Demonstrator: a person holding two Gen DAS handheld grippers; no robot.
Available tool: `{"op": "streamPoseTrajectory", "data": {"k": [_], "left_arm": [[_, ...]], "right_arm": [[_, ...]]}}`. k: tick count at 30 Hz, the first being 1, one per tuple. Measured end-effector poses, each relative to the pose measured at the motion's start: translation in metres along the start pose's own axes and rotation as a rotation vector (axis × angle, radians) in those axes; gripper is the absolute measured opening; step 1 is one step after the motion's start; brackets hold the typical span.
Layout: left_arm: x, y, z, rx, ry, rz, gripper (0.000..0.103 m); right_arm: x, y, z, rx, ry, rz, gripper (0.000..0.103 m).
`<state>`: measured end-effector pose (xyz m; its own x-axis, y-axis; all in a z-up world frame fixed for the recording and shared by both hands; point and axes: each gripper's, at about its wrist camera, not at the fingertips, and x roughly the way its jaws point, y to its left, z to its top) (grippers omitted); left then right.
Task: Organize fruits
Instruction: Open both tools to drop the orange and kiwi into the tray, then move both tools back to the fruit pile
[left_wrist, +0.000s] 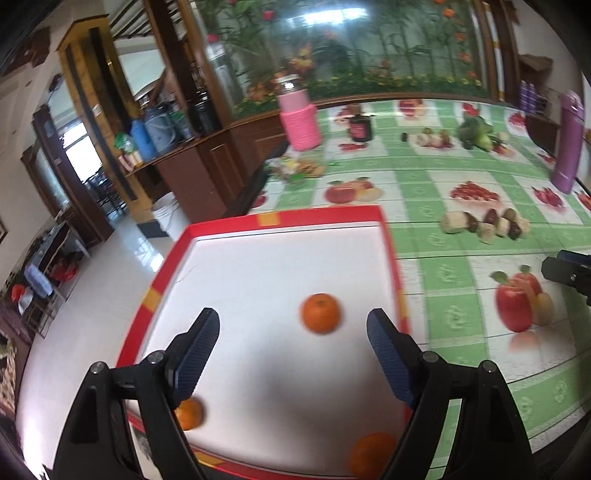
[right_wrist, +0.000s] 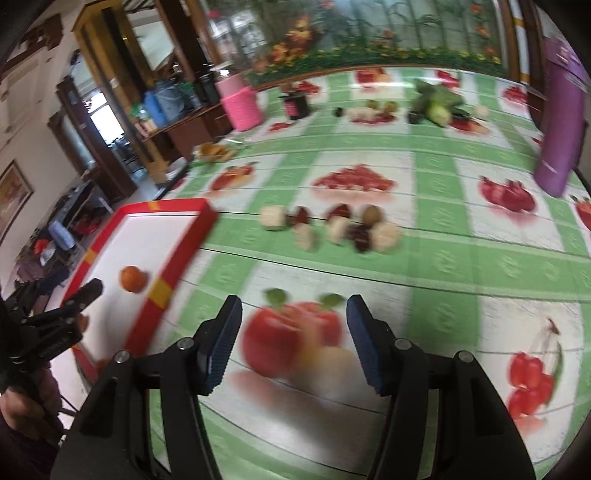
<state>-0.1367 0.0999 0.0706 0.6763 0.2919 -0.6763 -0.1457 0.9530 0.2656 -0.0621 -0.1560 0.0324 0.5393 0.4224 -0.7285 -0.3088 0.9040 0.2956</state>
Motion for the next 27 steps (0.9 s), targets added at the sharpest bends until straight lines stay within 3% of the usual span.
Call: {"op": "streamPoseTrajectory", "data": {"k": [8, 16, 21, 27], "left_arm": [[-0.001, -0.048, 0.007, 0.084, 0.032, -0.113, 0.082], [0.016, -0.059, 0.033, 0.091, 0.065, -0.147, 0.082], [0.039, -0.065, 0.042, 0.076, 0.131, -0.178, 0.082], [0.057, -0.080, 0.054, 0.079, 0.171, -0.190, 0.082]], "right_arm": [[-0.004, -0.058, -0.002, 0.082, 0.021, -0.069, 0.060], [0.034, -0.054, 0.028, 0.042, 0.054, -0.100, 0.059], [0.055, -0.047, 0.046, -0.003, 0.063, -0.161, 0.042], [0.066, -0.041, 0.054, -0.047, 0.041, -0.199, 0.028]]}}
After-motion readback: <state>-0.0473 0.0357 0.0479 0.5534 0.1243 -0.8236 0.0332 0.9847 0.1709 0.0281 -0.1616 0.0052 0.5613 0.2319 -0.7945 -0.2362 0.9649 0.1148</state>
